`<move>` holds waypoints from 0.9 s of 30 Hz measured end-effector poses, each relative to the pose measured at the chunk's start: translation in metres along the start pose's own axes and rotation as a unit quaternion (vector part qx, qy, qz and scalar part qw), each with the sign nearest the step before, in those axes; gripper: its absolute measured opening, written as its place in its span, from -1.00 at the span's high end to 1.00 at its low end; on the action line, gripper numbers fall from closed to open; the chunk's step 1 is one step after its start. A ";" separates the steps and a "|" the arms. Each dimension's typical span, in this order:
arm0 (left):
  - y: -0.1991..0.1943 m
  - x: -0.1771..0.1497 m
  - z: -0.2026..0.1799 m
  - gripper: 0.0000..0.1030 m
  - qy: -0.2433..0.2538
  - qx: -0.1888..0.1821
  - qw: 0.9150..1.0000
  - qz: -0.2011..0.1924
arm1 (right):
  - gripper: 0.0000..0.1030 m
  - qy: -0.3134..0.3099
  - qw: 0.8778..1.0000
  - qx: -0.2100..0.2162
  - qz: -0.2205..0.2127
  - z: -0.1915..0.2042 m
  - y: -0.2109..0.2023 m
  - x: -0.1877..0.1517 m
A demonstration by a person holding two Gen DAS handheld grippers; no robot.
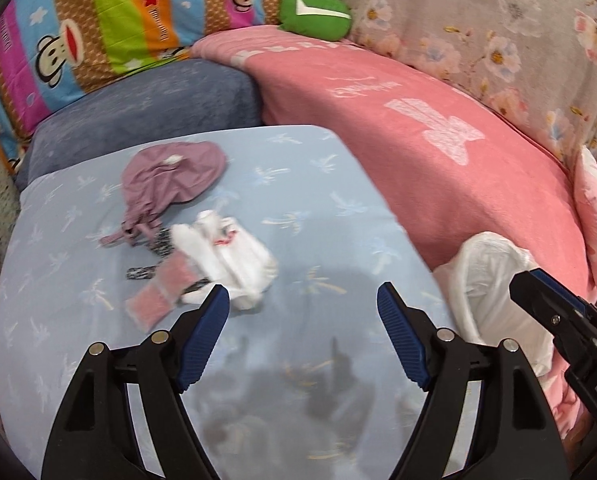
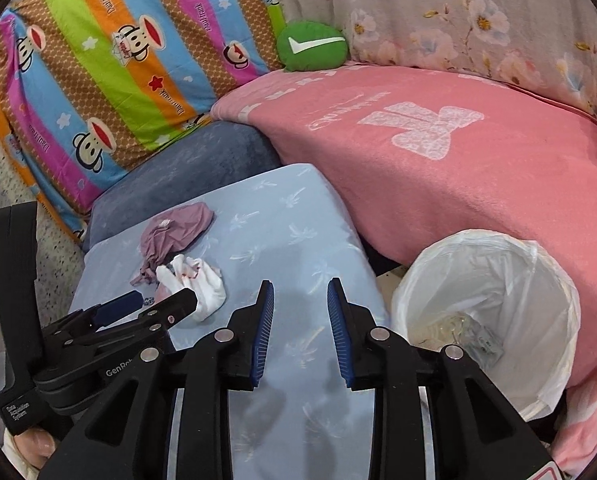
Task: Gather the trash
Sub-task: 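Move both tools back over the pink mesh sock and white socks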
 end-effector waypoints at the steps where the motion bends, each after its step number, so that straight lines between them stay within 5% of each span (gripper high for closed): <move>1: 0.001 0.000 0.010 -0.42 -0.007 0.005 1.000 0.001 | 0.46 -0.005 1.000 0.004 0.005 0.009 0.005 -0.001; 16: 0.020 -0.010 0.130 -0.52 -0.066 0.068 0.995 0.028 | 0.28 -0.051 0.994 0.051 0.078 0.100 0.086 -0.034; 27: 0.050 -0.019 0.148 -0.51 -0.066 0.057 0.994 0.060 | 0.28 -0.061 0.991 0.060 0.108 0.129 0.138 -0.035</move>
Point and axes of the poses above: each gripper's, at about its wrist camera, not at the fingertips, and y roughly the way its jaws point, z to its left, x to its top, the point moved 8 cm from there along y, roughly the way its jaws point, and after that the axes turned 8 degrees about -y, right-handed, at the moved point
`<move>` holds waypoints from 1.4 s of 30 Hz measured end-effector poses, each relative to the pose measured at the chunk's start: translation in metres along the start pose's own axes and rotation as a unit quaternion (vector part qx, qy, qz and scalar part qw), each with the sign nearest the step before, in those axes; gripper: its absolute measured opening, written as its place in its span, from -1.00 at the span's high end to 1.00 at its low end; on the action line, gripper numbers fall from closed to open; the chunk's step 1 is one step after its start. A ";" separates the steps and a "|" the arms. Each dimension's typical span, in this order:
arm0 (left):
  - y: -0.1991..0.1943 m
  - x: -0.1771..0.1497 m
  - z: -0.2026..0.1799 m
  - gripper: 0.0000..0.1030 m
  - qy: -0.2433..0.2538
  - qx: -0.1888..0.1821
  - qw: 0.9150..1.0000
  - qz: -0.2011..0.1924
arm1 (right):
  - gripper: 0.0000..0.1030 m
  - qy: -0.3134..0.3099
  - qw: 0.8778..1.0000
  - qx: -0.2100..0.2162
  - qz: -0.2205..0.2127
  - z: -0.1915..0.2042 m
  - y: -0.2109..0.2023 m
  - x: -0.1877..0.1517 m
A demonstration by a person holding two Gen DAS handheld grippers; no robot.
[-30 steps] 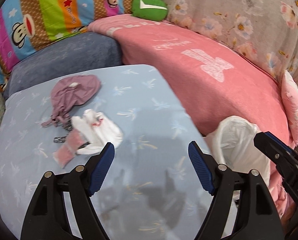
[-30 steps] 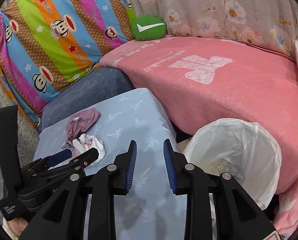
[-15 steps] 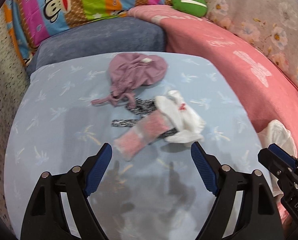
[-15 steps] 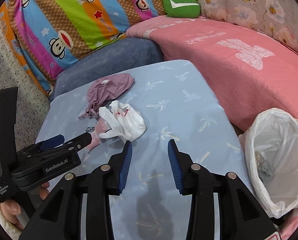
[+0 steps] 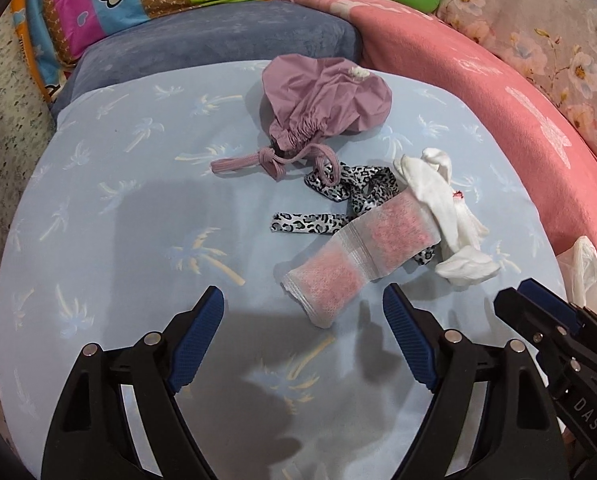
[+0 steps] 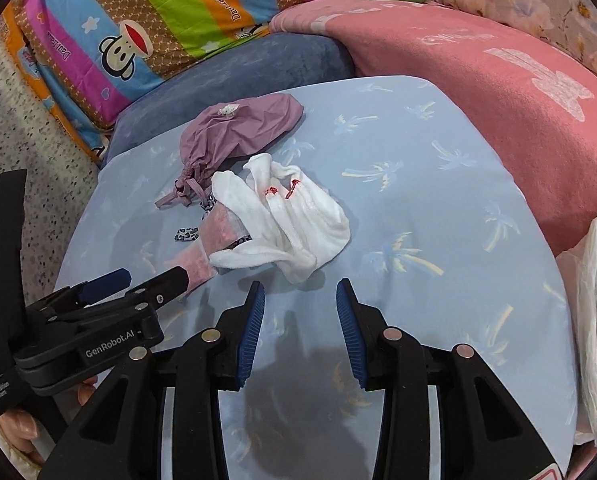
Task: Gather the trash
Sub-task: 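Move both tools back over the pink mesh sock and white socks, then grasp the pink mesh sock with the left tool while the right tool grasps the white socks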
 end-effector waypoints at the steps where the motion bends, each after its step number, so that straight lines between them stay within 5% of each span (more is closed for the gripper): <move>1: 0.003 0.000 -0.001 -0.51 0.002 -0.003 1.000 0.003 | 0.28 0.000 1.000 0.001 0.001 0.001 0.003 0.001; 7: 0.018 0.000 -0.002 -0.49 0.006 -0.012 1.000 0.017 | 0.28 0.000 1.000 0.003 0.008 0.003 0.020 0.009; 11: 0.021 0.003 -0.006 -0.37 0.016 -0.010 1.000 0.013 | 0.51 0.003 1.000 0.004 0.013 0.002 0.027 0.009; 16: 0.020 0.003 -0.012 0.11 0.027 -0.019 0.999 0.014 | 0.81 0.012 1.000 0.009 0.016 0.000 0.030 0.008; 18: 0.019 0.002 -0.015 0.57 0.034 -0.023 0.999 0.018 | 0.86 0.014 1.000 0.010 0.014 -0.001 0.028 0.008; 20: 0.019 0.000 -0.019 0.79 0.031 -0.034 0.999 0.027 | 0.87 0.017 1.000 0.010 0.010 -0.002 0.024 0.009; 42: -0.081 0.013 -0.109 0.81 0.073 -0.092 0.992 -0.054 | 0.88 0.054 0.991 -0.013 -0.120 -0.058 -0.130 0.032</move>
Point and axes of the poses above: each gripper's, at about its wrist camera, not at the fingertips, and y roughly the way its jaws point, z to its left, x to its top, the point moved 8 cm from there along y, roughly the way its jaws point, and after that the axes turned 8 degrees about -y, right-handed, at the moved point
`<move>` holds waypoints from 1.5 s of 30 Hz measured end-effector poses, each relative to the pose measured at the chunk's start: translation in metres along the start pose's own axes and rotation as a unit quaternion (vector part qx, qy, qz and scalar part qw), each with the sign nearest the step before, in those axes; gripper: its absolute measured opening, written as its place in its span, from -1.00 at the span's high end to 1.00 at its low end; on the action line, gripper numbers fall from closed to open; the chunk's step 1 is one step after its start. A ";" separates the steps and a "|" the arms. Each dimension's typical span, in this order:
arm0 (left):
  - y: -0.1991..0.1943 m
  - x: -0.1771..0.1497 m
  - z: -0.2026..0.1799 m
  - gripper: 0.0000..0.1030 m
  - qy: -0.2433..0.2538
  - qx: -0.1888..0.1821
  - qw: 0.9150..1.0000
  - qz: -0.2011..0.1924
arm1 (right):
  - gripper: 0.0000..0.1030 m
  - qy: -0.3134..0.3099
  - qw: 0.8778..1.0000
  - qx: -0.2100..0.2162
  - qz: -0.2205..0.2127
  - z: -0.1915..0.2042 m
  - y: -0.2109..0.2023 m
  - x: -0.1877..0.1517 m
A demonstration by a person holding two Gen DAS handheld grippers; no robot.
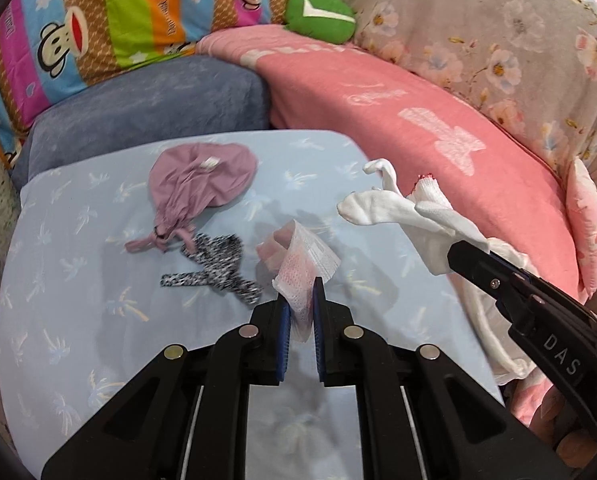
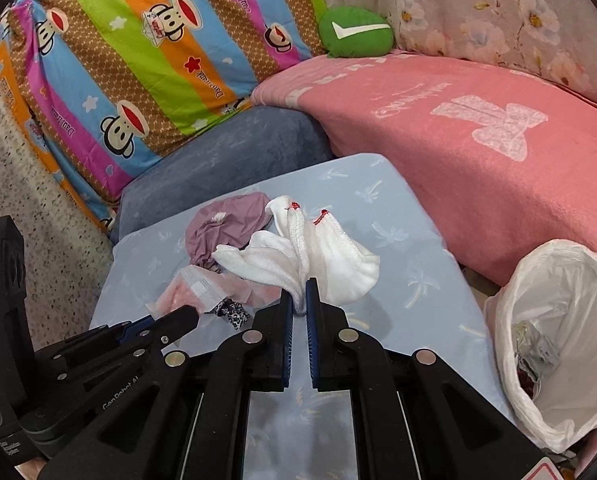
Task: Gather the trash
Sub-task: 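Grasp the pink mesh sock with the left tool while the right tool grasps the white socks, then lift the pink mesh sock and white socks and carry both over the bin, then open the left tool over the bin, then open the right tool to drop the white socks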
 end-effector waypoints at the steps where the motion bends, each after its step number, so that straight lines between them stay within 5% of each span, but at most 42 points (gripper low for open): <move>1: -0.004 0.001 -0.008 0.81 0.006 -0.004 1.000 -0.004 | 0.88 0.001 1.000 -0.003 -0.007 -0.005 -0.009 0.003; 13: -0.025 0.006 -0.112 0.80 0.078 -0.054 0.995 -0.030 | 0.88 0.038 0.996 -0.043 -0.066 -0.083 -0.091 0.010; 25: -0.020 -0.016 -0.221 0.80 0.151 -0.113 0.982 -0.010 | 0.88 0.097 0.985 -0.098 -0.101 -0.185 -0.155 -0.010; 40: -0.001 -0.043 -0.283 0.76 0.182 -0.141 0.973 0.023 | 0.88 0.150 0.974 -0.133 -0.101 -0.256 -0.175 -0.044; 41: 0.000 -0.043 -0.284 0.65 0.183 -0.138 0.973 0.022 | 0.88 0.150 0.974 -0.133 -0.100 -0.257 -0.175 -0.045; 44: 0.001 -0.040 -0.282 -0.15 0.175 -0.117 0.978 0.010 | 0.88 0.151 0.975 -0.132 -0.099 -0.259 -0.173 -0.045; 45: 0.000 -0.039 -0.280 -0.19 0.172 -0.113 0.979 0.003 | 0.88 0.151 0.975 -0.132 -0.099 -0.259 -0.172 -0.045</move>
Point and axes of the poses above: each gripper's, at about its wrist camera, not at the fingertips, and y roughly the way its jaws point, z to its left, x to its top, the point moved 8 cm from there along y, roughly the way its jaws point, and after that the axes turned 8 degrees about -y, right-handed, at the moved point
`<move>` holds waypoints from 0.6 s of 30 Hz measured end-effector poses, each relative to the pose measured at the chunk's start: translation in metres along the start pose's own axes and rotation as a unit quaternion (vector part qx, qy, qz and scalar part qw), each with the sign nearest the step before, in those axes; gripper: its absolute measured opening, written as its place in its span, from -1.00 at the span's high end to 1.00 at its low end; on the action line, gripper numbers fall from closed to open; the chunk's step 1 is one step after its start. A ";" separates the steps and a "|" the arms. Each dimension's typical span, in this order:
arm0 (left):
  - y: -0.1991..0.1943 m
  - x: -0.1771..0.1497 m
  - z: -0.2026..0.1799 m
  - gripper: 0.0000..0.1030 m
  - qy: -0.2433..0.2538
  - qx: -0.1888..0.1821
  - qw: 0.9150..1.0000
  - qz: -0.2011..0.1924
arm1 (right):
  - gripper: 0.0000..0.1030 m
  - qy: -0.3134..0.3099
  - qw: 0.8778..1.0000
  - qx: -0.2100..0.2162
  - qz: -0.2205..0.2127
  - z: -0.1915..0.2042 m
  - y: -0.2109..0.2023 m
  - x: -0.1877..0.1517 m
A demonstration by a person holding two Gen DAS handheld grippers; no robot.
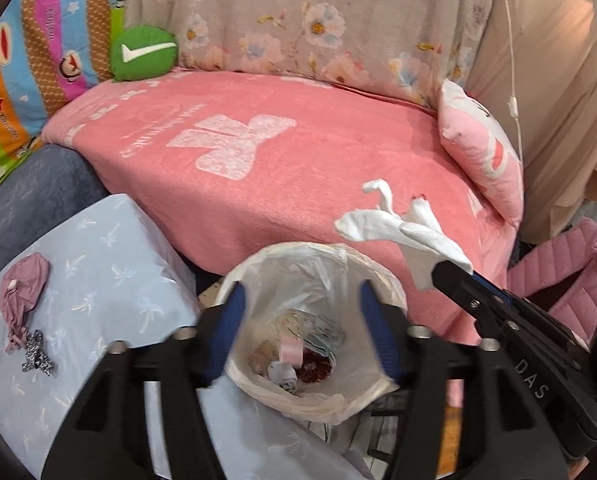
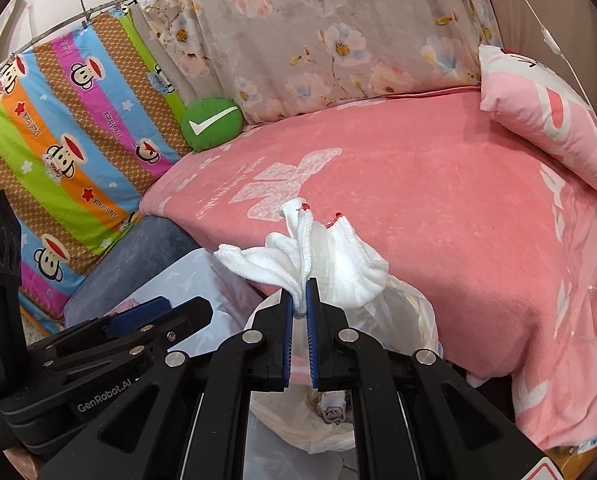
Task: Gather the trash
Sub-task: 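Open the left tool over the bin, then open the right tool to drop the white socks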
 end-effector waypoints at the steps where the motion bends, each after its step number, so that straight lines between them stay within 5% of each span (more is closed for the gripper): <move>1: -0.001 0.000 0.002 -0.19 0.000 0.002 1.000 -0.003 | 0.88 0.000 1.000 0.000 0.000 0.000 0.000 0.000; 18: -0.004 0.001 0.025 -0.19 -0.021 0.026 0.999 -0.006 | 0.74 -0.020 1.000 0.005 -0.003 0.022 0.007 0.002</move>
Point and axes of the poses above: each gripper's, at about its wrist camera, not at the fingertips, and y roughly the way its jaws point, z to its left, x to its top, the point moved 8 cm from there along y, roughly the way its jaws point, and after that the axes turned 8 degrees about -y, right-handed, at the moved point
